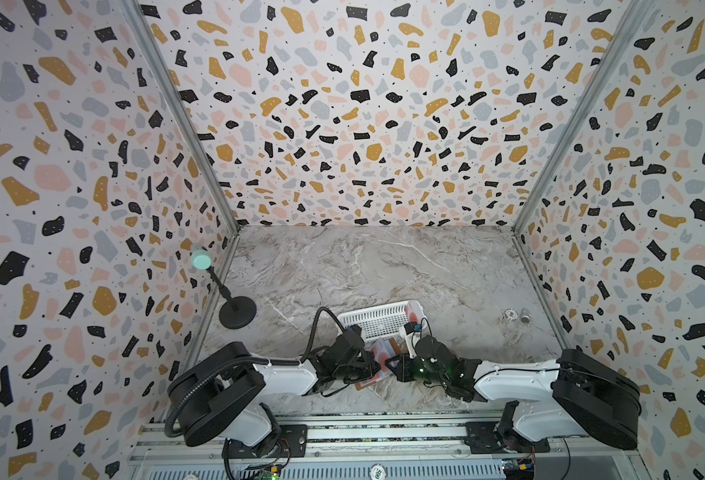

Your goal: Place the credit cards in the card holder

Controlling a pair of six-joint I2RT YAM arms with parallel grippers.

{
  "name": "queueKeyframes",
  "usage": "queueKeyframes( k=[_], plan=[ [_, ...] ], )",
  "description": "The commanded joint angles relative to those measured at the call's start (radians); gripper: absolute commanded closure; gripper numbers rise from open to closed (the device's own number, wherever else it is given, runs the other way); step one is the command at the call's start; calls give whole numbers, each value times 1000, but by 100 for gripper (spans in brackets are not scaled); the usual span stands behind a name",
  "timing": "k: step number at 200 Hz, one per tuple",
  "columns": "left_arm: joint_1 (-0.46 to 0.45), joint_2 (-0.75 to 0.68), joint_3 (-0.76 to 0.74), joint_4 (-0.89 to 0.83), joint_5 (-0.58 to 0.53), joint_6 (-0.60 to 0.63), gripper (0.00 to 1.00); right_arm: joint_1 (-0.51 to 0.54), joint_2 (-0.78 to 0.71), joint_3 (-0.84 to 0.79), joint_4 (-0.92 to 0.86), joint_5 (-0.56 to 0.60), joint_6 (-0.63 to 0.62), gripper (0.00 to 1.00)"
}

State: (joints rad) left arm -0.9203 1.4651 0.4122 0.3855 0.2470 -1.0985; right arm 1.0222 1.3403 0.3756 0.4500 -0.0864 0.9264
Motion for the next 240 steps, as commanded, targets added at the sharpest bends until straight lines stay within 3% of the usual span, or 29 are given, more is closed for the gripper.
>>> queueKeyframes(
  k=[1,47,77,124,240],
  plan=[
    [-27,14,35,96,-5,-30,95,9,-50,-7,-75,42,6,88],
    [-35,-35,21,75,-19,-37,88,27,-84,4,-156,88,3,88],
    [-29,-99,58,-45,-52,16,82,38,-71,25,-186,109,-14,86],
    [48,-260,32,-157,-89,61,77,56,-61,82,-274,161,-48,79],
    [123,-420,-135,-47,-69,34,73,124,33,261,-429,241,-101,67]
  ],
)
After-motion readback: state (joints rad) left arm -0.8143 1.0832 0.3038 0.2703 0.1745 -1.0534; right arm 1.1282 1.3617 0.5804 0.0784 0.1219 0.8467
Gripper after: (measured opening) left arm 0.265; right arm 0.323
